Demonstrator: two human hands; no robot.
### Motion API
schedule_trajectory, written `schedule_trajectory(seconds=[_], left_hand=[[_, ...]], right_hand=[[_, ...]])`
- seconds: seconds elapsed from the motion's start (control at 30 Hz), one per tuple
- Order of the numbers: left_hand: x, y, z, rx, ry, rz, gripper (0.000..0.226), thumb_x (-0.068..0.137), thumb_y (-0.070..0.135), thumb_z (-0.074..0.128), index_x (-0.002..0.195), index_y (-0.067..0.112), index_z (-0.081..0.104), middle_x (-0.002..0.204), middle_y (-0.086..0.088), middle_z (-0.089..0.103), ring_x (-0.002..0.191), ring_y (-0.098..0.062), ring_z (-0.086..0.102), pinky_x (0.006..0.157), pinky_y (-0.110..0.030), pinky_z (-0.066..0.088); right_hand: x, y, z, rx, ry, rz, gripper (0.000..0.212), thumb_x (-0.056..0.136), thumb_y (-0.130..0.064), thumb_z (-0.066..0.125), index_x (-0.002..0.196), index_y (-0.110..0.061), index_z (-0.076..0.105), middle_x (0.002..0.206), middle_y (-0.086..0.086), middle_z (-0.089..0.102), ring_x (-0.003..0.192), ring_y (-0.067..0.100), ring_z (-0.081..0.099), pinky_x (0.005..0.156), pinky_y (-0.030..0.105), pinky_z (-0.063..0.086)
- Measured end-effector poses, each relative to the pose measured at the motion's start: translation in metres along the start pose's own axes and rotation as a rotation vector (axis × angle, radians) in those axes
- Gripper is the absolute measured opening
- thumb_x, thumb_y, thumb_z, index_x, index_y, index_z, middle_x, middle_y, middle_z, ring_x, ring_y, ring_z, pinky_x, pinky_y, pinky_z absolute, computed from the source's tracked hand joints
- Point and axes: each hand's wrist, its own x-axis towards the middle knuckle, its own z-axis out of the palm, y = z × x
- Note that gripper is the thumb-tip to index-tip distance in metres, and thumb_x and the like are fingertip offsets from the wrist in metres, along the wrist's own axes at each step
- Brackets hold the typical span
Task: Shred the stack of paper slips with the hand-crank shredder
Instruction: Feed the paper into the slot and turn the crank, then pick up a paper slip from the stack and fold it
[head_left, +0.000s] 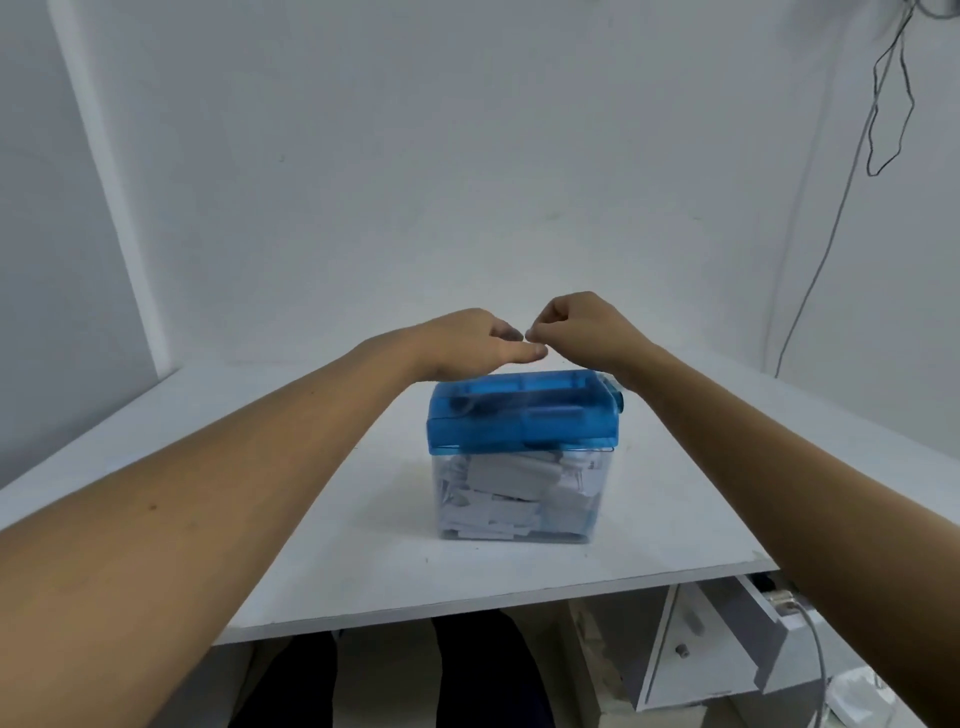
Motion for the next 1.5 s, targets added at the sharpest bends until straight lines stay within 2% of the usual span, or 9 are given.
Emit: schedule_trajectory(seconds=[0.13, 0.3, 0.47, 0.57, 0.7, 0.8, 0.9, 1.0, 1.5], left_hand=[[-0.029, -0.026, -0.027, -0.038, 0.201, 0.030, 0.029, 0.101, 0.039, 0.056, 0.123, 0.029, 0.072, 0.123, 0.011, 0.070, 0.109, -0.004, 0.059, 0.088, -0.021, 0.041], [-0.074, -0.077, -0.052, -0.039, 0.317, -0.125, 0.022, 0.085, 0.049, 0.075, 0.080, 0.028, 0.081, 0.069, 0.014, 0.073, 0.079, -0.003, 0.064, 0.066, -0.024, 0.044], [-0.117, -0.144, -0.063, -0.082, 0.389, -0.296, 0.031, 0.087, 0.052, 0.071, 0.078, 0.023, 0.075, 0.079, 0.011, 0.074, 0.076, -0.004, 0.060, 0.067, -0.026, 0.043], [-0.139, -0.184, -0.060, -0.082, 0.403, -0.362, 0.020, 0.094, 0.040, 0.067, 0.086, 0.023, 0.073, 0.085, 0.009, 0.075, 0.088, -0.009, 0.067, 0.078, -0.028, 0.052], [-0.166, -0.241, -0.035, -0.045, 0.392, -0.481, 0.010, 0.096, 0.021, 0.062, 0.091, 0.025, 0.071, 0.101, 0.005, 0.072, 0.092, -0.011, 0.065, 0.071, -0.022, 0.044], [-0.184, -0.274, -0.011, -0.034, 0.395, -0.589, 0.019, 0.097, 0.021, 0.059, 0.116, 0.020, 0.065, 0.125, -0.001, 0.063, 0.106, -0.016, 0.057, 0.088, -0.027, 0.041], [-0.196, -0.293, 0.015, 0.017, 0.401, -0.673, 0.038, 0.099, 0.029, 0.056, 0.135, 0.017, 0.052, 0.142, -0.005, 0.050, 0.128, -0.024, 0.048, 0.105, -0.038, 0.038], [-0.205, -0.295, 0.039, 0.157, 0.430, -0.654, 0.040, 0.102, 0.039, 0.046, 0.139, 0.022, 0.049, 0.147, 0.002, 0.045, 0.134, -0.022, 0.043, 0.109, -0.043, 0.032], [-0.207, -0.297, 0.048, 0.219, 0.445, -0.502, 0.040, 0.105, 0.038, 0.039, 0.144, 0.039, 0.046, 0.152, 0.016, 0.044, 0.138, -0.014, 0.041, 0.110, -0.041, 0.028]], right_hand=[[0.002, -0.031, 0.020, -0.027, -0.029, -0.072, 0.011, 0.091, -0.028, 0.066, 0.095, -0.019, 0.069, 0.092, -0.004, 0.067, 0.082, 0.009, 0.058, 0.064, 0.022, 0.042], [-0.004, -0.078, 0.051, -0.082, -0.123, -0.192, 0.009, 0.093, -0.028, 0.065, 0.094, -0.020, 0.066, 0.089, -0.007, 0.065, 0.078, 0.006, 0.057, 0.061, 0.021, 0.039], [-0.010, -0.122, 0.114, -0.130, -0.224, -0.293, 0.010, 0.091, -0.028, 0.062, 0.094, -0.019, 0.067, 0.093, -0.005, 0.065, 0.082, 0.010, 0.059, 0.058, 0.020, 0.041], [-0.015, -0.136, 0.156, -0.141, -0.332, -0.298, 0.014, 0.091, -0.027, 0.062, 0.098, -0.016, 0.067, 0.101, 0.000, 0.067, 0.092, 0.017, 0.061, 0.062, 0.024, 0.043], [-0.023, -0.141, 0.219, -0.192, -0.479, -0.249, 0.029, 0.092, -0.028, 0.062, 0.109, -0.006, 0.067, 0.114, 0.009, 0.067, 0.105, 0.025, 0.061, 0.078, 0.033, 0.050], [-0.030, -0.137, 0.261, -0.205, -0.557, -0.189, 0.044, 0.093, -0.040, 0.061, 0.120, -0.006, 0.059, 0.123, 0.012, 0.060, 0.112, 0.029, 0.057, 0.076, 0.033, 0.047], [-0.039, -0.135, 0.293, -0.212, -0.574, -0.143, 0.074, 0.093, -0.055, 0.057, 0.146, -0.007, 0.037, 0.145, 0.015, 0.042, 0.134, 0.034, 0.040, 0.104, 0.043, 0.042], [-0.047, -0.135, 0.312, -0.263, -0.509, -0.166, 0.085, 0.089, -0.068, 0.054, 0.150, -0.013, 0.032, 0.149, 0.013, 0.039, 0.138, 0.034, 0.034, 0.111, 0.047, 0.034], [-0.057, -0.119, 0.313, -0.143, -0.415, -0.205, 0.058, 0.094, -0.049, 0.056, 0.143, -0.021, 0.044, 0.135, 0.007, 0.049, 0.129, 0.029, 0.039, 0.102, 0.040, 0.036]])
